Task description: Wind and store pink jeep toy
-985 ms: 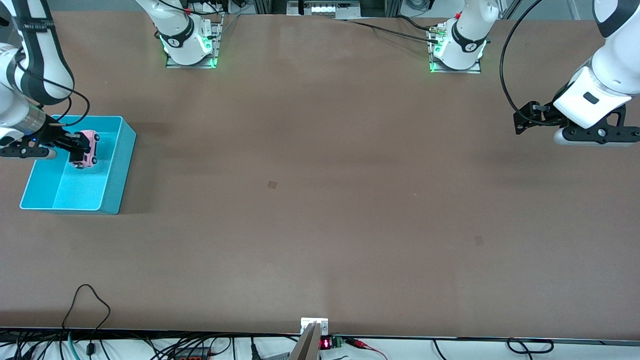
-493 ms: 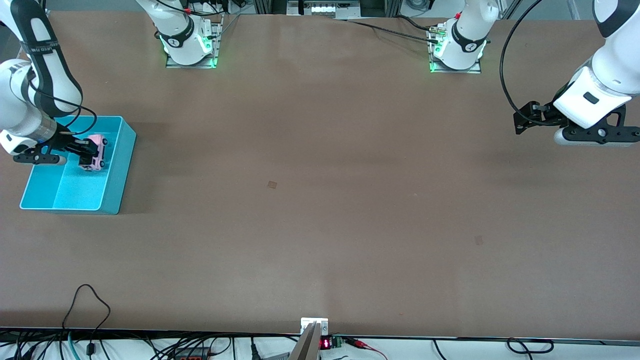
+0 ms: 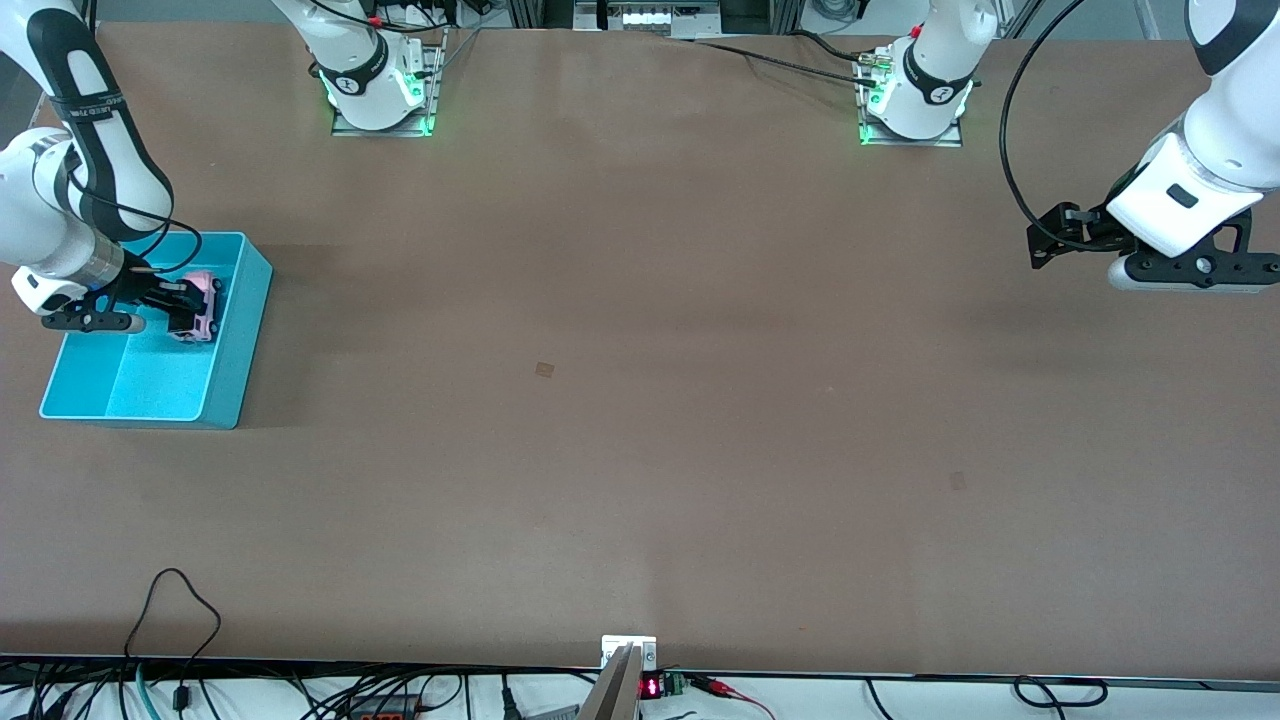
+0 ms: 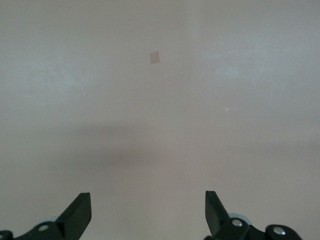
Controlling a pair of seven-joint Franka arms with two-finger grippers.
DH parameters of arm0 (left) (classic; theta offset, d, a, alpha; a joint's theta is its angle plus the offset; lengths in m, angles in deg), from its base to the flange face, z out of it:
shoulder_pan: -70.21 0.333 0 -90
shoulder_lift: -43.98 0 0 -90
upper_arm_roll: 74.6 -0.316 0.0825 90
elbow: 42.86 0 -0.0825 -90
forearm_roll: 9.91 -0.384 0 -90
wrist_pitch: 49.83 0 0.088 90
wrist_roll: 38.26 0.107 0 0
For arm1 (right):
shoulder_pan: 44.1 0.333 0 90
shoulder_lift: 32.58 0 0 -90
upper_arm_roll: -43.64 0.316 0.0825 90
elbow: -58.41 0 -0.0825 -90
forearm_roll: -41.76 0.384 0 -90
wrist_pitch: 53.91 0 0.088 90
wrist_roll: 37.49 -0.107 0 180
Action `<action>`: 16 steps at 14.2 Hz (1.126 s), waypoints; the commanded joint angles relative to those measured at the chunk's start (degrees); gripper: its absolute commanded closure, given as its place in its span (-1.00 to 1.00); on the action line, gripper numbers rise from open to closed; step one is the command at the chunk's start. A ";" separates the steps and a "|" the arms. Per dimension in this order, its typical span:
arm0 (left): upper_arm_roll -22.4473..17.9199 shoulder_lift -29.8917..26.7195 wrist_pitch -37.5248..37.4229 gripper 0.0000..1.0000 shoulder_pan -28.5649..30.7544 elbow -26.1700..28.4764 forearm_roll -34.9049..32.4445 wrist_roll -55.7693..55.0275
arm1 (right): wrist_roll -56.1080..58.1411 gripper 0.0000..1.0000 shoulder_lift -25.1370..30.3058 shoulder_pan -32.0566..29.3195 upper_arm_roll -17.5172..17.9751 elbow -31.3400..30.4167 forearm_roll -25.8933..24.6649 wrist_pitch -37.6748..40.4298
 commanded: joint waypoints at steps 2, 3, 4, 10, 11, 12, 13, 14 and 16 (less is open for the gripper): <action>-0.19 0.23 -1.71 -1.00 -0.14 -1.37 0.72 -0.38 | 3.91 -1.00 3.31 -0.47 0.95 -0.24 -0.80 0.11; -0.19 0.23 -1.89 -1.00 -0.14 -1.37 0.72 -0.37 | 4.70 -1.00 4.98 -0.21 1.30 -0.06 -0.80 0.29; -0.19 0.23 -1.98 -1.00 -0.05 -1.37 0.72 -0.37 | 6.19 -1.00 7.08 1.01 1.31 -0.15 -0.80 0.46; -0.19 0.23 -1.36 -1.00 0.39 -1.37 5.21 -0.29 | 7.88 -1.00 15.97 10.33 1.31 3.79 -0.54 11.34; -0.19 0.23 -1.36 -1.00 0.39 -1.37 5.12 -0.29 | 7.70 -1.00 16.42 11.21 1.31 5.54 -0.36 13.71; -0.10 0.23 -1.36 -1.00 0.30 -1.37 4.86 -0.29 | 7.44 -1.00 16.51 12.26 1.31 7.39 0.08 16.52; -0.02 0.23 -1.28 -1.00 0.30 -1.37 4.25 -0.20 | 5.61 -1.00 16.51 13.23 1.31 9.41 0.08 19.59; -0.10 0.23 -1.02 -1.00 0.13 -1.37 4.07 0.76 | 3.76 -1.00 16.51 14.20 1.31 11.34 0.08 22.15; -0.01 0.23 1.26 -1.00 0.04 -1.28 2.84 4.53 | 1.91 -1.00 16.77 17.44 1.31 14.77 0.08 26.02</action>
